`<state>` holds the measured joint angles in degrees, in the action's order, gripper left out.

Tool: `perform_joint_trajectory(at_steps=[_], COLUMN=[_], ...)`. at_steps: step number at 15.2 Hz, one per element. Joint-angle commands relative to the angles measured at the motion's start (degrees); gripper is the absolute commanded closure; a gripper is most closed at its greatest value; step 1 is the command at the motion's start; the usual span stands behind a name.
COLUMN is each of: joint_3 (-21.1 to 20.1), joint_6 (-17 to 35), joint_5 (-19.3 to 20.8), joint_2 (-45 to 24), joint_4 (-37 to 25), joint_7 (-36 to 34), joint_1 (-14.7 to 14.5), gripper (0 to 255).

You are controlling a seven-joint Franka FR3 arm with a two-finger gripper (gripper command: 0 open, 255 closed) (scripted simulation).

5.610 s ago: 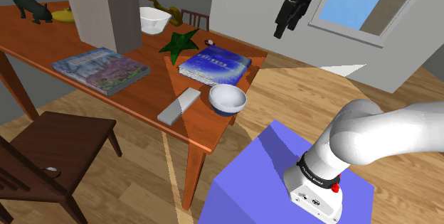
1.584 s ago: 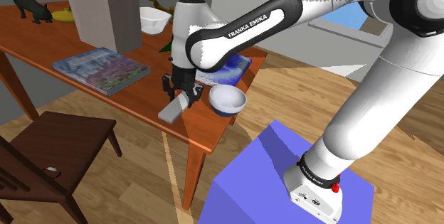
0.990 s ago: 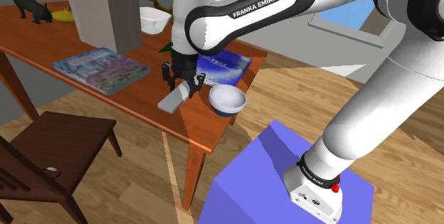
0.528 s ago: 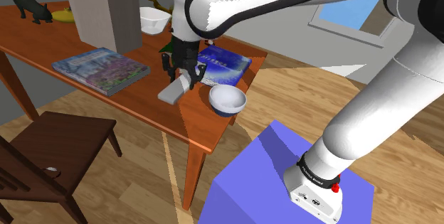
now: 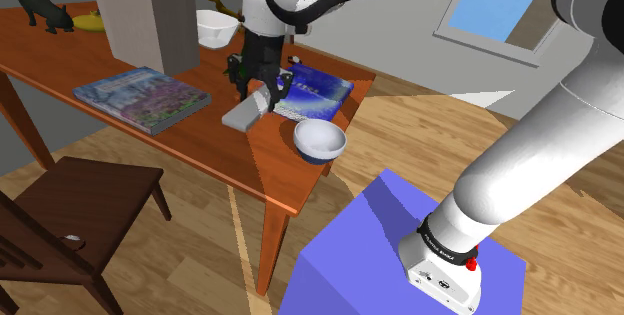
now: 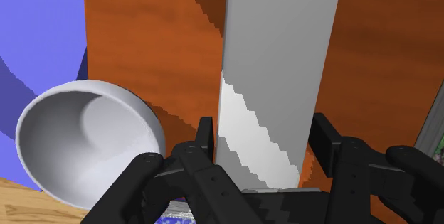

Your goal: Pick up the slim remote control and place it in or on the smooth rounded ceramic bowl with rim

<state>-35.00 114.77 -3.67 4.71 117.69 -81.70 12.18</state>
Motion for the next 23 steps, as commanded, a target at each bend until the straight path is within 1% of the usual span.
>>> perform_joint_trajectory(at_steps=[1, 2, 5, 8, 13, 14, 23], joint_3=[0.1, 0.11, 2.62, 5.69, 11.29, 13.25, 11.88], joint_6=[-1.49, -1.52, -1.42, -2.01, -4.06, -5.04, 2.48], joint_5=[-0.09, -0.1, -4.24, -7.2, -9.55, -9.73, -10.54], joint_2=[0.22, 0.24, 7.61, 14.48, 25.05, 28.54, 26.55], joint_4=[-1.29, -1.31, 5.36, 11.42, 20.34, 23.1, 28.65], joint_7=[0.12, 0.13, 5.24, 9.93, 16.74, 18.88, 18.98], joint_1=[0.06, 0.06, 0.56, 0.35, -0.4, -0.53, -0.83], gripper=[255, 255, 255, 255, 255, 255, 255])
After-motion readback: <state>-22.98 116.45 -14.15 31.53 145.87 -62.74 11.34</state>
